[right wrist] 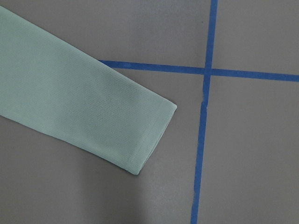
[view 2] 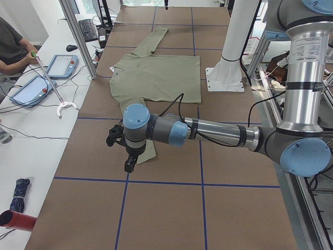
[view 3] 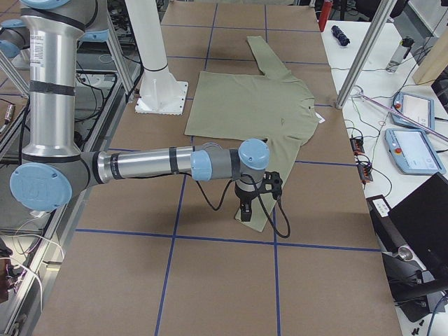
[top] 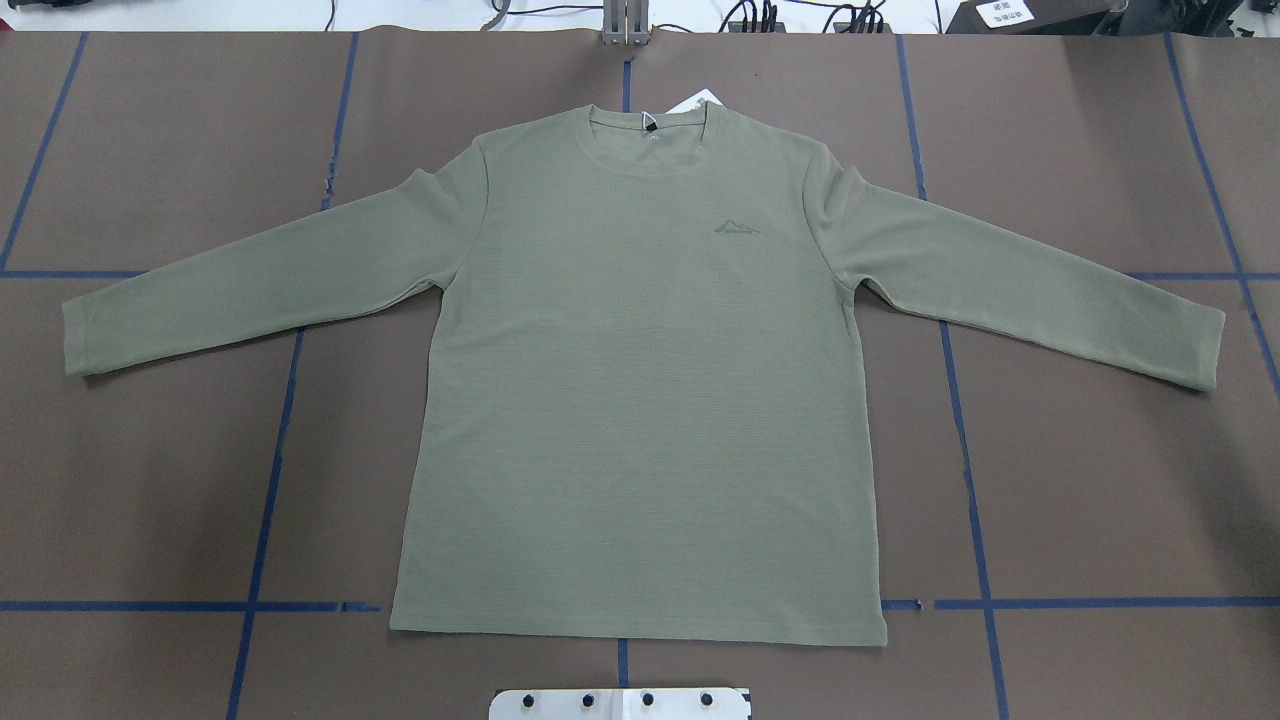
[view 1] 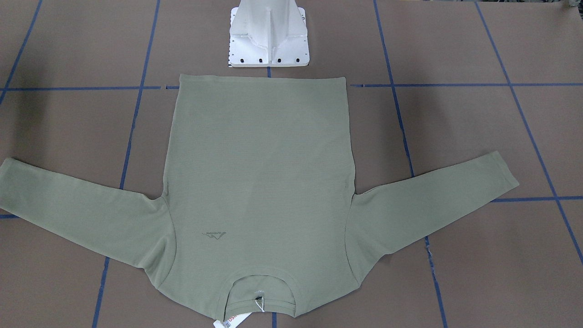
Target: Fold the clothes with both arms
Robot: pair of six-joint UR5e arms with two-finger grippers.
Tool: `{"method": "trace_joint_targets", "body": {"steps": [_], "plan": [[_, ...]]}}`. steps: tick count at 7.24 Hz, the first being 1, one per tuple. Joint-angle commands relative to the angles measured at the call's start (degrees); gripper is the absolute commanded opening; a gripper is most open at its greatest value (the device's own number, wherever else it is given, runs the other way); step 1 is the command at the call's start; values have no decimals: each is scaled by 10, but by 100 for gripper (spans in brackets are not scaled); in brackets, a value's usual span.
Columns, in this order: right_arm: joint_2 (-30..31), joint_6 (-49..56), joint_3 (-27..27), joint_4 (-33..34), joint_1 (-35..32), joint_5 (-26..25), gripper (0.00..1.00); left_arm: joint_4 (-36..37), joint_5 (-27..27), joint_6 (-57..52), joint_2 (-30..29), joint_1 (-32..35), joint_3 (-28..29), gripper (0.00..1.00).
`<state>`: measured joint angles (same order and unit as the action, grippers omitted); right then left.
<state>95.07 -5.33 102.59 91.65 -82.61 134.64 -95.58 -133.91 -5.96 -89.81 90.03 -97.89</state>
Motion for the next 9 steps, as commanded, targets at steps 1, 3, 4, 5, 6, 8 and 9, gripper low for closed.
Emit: {"method": "trace_joint_targets", "body": {"steps": [1,3,4,5,6,8,9], "plan": [[0,-2,15,0,1,8,100,-2,-1,1,0,0,-7,100],[-8,-19,8,0,28,16,100,-4,-20,-1,0,-1,-10,100],[-26,-31,-21,-8,31,18,100,-9,-20,-1,-1,-2,-10,100],[-43,-68,-83,-86,32,20,99,-11,-20,-2,-1,-2,-10,100],[-57,-144,-151,-193,51,20,98,-14,-20,0,-1,-3,-10,100],[-67,-249,-245,-345,86,17,95,-12,-17,2,-1,-4,-9,100],[-87,-285,-270,-351,96,15,92,-13,-17,1,-1,-4,-9,100]]}}
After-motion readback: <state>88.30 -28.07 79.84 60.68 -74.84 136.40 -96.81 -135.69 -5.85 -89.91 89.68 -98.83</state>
